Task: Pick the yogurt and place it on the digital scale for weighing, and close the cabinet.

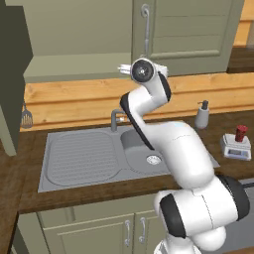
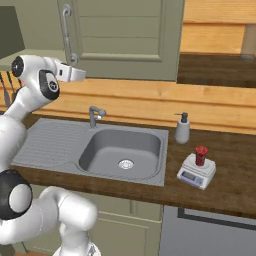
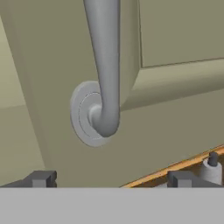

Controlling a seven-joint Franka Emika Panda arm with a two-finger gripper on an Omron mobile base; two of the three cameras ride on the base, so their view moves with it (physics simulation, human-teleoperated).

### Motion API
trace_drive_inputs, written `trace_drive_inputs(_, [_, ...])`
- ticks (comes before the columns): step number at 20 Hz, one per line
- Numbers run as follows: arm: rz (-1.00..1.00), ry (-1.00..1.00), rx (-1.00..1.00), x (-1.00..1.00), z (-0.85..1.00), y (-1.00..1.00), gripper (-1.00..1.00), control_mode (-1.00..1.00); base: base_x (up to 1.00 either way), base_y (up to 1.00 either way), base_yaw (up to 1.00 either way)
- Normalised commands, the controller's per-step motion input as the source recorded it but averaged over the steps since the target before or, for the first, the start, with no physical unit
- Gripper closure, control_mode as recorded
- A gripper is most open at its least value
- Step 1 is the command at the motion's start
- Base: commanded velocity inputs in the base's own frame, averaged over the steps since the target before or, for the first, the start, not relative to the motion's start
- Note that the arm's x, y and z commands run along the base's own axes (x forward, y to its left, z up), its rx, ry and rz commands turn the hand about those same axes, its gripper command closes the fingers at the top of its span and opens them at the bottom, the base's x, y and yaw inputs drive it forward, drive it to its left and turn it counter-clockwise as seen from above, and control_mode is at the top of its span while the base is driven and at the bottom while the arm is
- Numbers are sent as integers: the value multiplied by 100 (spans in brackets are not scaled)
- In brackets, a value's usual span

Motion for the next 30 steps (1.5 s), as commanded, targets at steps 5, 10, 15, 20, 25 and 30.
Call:
trace_drive_inputs(5, [0,2,0,38,0,0,-100,-100,0,0,0])
trace_drive_inputs(10, [0,0,0,3,0,0,-100,-100,0,0,0])
trace_drive_inputs(15, [0,-2,0,-43,-1,0,-100,-100,0,0,0])
trace_drive_inputs(20, [0,-22,0,-100,0,-7,-100,-100,0,0,0])
trace_drive_inputs(25, [0,-30,0,-100,0,-24,-100,-100,0,0,0])
trace_drive_inputs(30, [-1,-25,0,-100,-1,-37,-100,-100,0,0,0])
